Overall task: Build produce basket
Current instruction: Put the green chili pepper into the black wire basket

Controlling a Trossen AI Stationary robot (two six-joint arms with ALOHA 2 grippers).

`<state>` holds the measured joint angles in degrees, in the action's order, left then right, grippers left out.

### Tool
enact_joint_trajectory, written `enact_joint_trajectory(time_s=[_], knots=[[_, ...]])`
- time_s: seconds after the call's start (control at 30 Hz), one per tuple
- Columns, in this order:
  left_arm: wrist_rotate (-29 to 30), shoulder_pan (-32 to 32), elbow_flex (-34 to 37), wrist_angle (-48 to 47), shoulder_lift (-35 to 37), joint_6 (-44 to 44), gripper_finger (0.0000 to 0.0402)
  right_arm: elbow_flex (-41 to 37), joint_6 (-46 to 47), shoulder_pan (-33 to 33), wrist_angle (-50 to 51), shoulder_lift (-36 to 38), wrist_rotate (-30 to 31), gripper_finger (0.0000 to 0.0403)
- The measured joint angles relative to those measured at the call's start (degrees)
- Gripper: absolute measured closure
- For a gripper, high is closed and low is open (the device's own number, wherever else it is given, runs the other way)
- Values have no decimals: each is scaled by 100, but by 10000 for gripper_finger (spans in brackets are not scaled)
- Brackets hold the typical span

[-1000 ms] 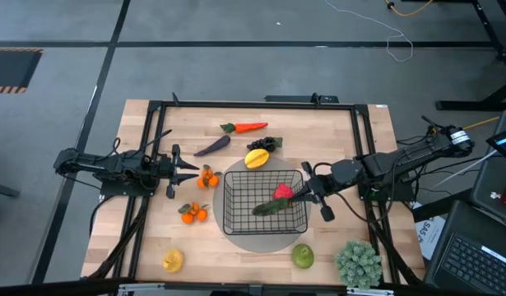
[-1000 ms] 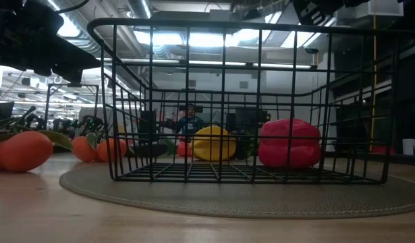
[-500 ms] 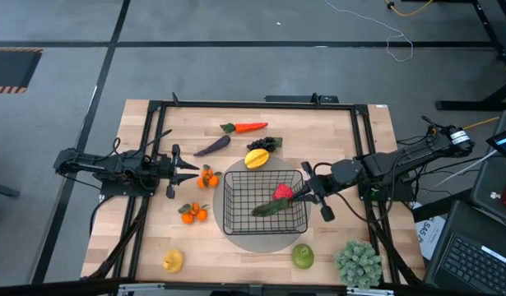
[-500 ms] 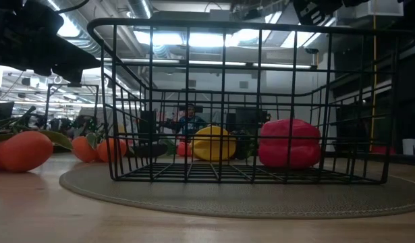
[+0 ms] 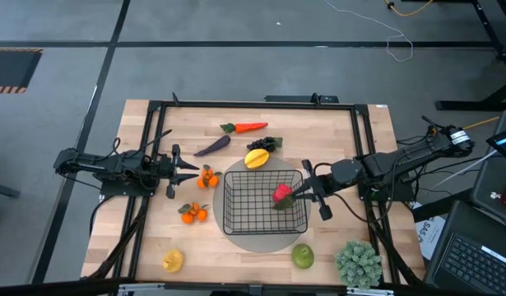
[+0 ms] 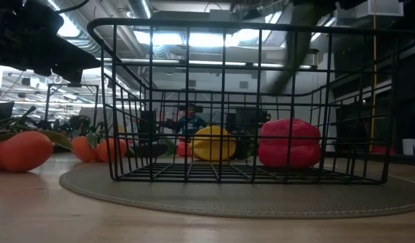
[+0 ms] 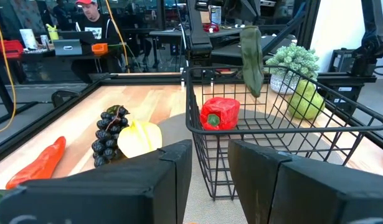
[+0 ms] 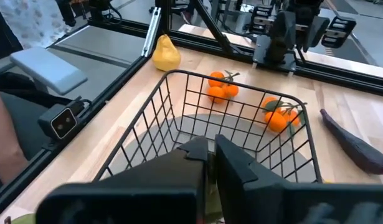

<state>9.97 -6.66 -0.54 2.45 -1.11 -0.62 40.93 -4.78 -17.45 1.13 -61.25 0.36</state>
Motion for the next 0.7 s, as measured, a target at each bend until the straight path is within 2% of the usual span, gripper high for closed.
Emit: enact_joint_trajectory(time_s=[0.7], knots=[[-1,-1,0,-1,-1,0,308,0,-16,-2,-79,0,7,385]])
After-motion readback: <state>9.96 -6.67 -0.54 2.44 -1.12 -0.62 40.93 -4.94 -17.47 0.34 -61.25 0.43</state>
